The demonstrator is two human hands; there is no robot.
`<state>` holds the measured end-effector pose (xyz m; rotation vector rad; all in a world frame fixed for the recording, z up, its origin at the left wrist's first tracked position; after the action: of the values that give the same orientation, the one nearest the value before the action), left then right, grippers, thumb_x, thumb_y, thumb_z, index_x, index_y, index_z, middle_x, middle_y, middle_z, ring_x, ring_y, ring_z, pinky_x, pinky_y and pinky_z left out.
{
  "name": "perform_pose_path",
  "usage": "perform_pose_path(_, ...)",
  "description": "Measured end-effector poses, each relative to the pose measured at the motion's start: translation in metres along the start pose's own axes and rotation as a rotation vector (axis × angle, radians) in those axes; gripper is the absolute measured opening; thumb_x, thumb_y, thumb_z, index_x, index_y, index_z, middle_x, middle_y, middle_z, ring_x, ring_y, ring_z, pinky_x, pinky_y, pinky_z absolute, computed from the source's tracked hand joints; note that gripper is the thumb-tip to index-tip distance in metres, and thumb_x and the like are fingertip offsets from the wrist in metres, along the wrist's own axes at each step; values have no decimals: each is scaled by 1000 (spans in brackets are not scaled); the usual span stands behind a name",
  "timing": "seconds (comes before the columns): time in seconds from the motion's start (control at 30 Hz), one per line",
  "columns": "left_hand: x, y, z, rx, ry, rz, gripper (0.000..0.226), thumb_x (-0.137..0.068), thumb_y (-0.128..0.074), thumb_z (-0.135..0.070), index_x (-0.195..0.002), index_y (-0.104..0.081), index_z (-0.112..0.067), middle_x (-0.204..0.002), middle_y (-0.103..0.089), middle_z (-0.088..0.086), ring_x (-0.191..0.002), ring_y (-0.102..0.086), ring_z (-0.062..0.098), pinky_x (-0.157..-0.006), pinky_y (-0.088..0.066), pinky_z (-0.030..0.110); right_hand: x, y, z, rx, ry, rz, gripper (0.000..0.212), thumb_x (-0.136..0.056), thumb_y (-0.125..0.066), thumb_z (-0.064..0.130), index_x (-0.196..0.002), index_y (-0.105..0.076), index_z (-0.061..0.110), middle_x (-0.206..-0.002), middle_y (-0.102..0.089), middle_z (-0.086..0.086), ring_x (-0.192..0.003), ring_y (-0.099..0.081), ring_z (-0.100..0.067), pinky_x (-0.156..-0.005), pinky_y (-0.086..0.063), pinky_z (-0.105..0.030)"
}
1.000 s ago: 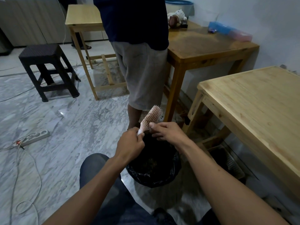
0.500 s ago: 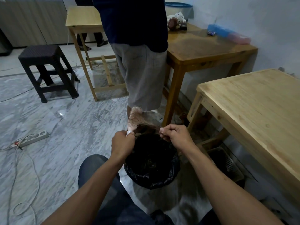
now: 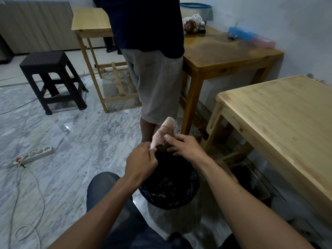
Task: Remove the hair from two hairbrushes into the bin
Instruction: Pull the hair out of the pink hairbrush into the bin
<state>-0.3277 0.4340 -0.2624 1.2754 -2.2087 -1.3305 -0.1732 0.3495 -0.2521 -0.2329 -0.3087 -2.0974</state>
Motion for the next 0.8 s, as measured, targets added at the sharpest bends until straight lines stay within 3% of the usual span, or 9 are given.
perform_pose_path(0.07, 0, 0, 1, -30, -3, 8, 20, -96, -52, -25, -80, -55, -12, -73, -51, -1, -65, -50, 22, -54, -34, 33, -2, 1, -1, -3, 9, -66, 26, -96, -73, 31, -100, -78, 5, -76, -74, 5, -67, -66, -9, -62, -52, -19)
perform_pose_path(0.17, -3, 2, 10, 7, 118, 5, 23, -95, -51, -23, -75, -50, -12, -67, -49, 1, -58, -47, 22, -49, -27, 32, -1, 5, -6, 77, 9, -61, 16, -97, -72, 26, -86, -76, 15, -69, -71, 6, -62, -61, -5, -59, -50, -18)
perform_pose_path(0.3, -16, 8, 32, 182, 380, -2, 28, -93, -50, -23, -76, -58, -3, -64, -60, 14, -51, -51, 26, -48, -35, 34, 7, 20, -15, 165, -40, -13, 13, -99, -69, 23, -90, -75, 16, -71, -69, 6, -62, -61, -3, -57, -49, -16)
perform_pose_path(0.43, -15, 11, 27, 212, 324, 20, 27, -97, -50, -20, -77, -59, -5, -59, -57, 10, -48, -46, 23, -47, -32, 33, 11, 27, -20, 201, -108, -17, 13, -100, -67, 25, -98, -75, 15, -83, -71, 1, -69, -62, -6, -62, -51, -19)
perform_pose_path(0.5, -13, 11, 21, 204, 291, 20, 25, -98, -50, -19, -78, -59, -7, -58, -55, 5, -47, -45, 20, -45, -29, 30, 12, 23, -18, 272, -144, 6, 17, -101, -66, 25, -112, -74, 16, -99, -73, -1, -80, -66, -7, -66, -53, -21)
perform_pose_path(0.6, -10, 10, 15, 159, 237, 26, 19, -99, -52, -19, -84, -59, -12, -60, -55, 1, -48, -47, 16, -45, -28, 28, 6, 17, -13, 371, -165, -1, 50, -97, -67, 26, -146, -56, 22, -129, -63, -3, -103, -66, -16, -72, -57, -27)
perform_pose_path(0.7, -6, 10, 12, 116, 144, 22, 20, -98, -54, -21, -78, -55, -16, -59, -50, -4, -49, -45, 12, -46, -25, 28, 2, 12, 1, 197, -130, -56, 66, -95, -67, 39, -155, -44, 26, -121, -63, 1, -97, -68, -18, -66, -56, -29)
perform_pose_path(0.8, -4, 8, 10, 97, 22, 28, 23, -95, -57, -21, -73, -54, -14, -61, -47, -5, -53, -42, 10, -49, -24, 28, -1, 9, 12, 26, -67, -39, 40, -96, -66, 48, -133, -58, 35, -106, -70, 11, -79, -70, -13, -57, -51, -25)
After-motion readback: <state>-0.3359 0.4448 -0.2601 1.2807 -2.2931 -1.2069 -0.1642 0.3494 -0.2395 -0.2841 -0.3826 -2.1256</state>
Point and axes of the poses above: each hand's wrist, its own x-axis away from the middle knuckle, its own y-axis out of the back of the hand, z = x × y, the point moved 2 cm from there along -x, towards the middle knuckle
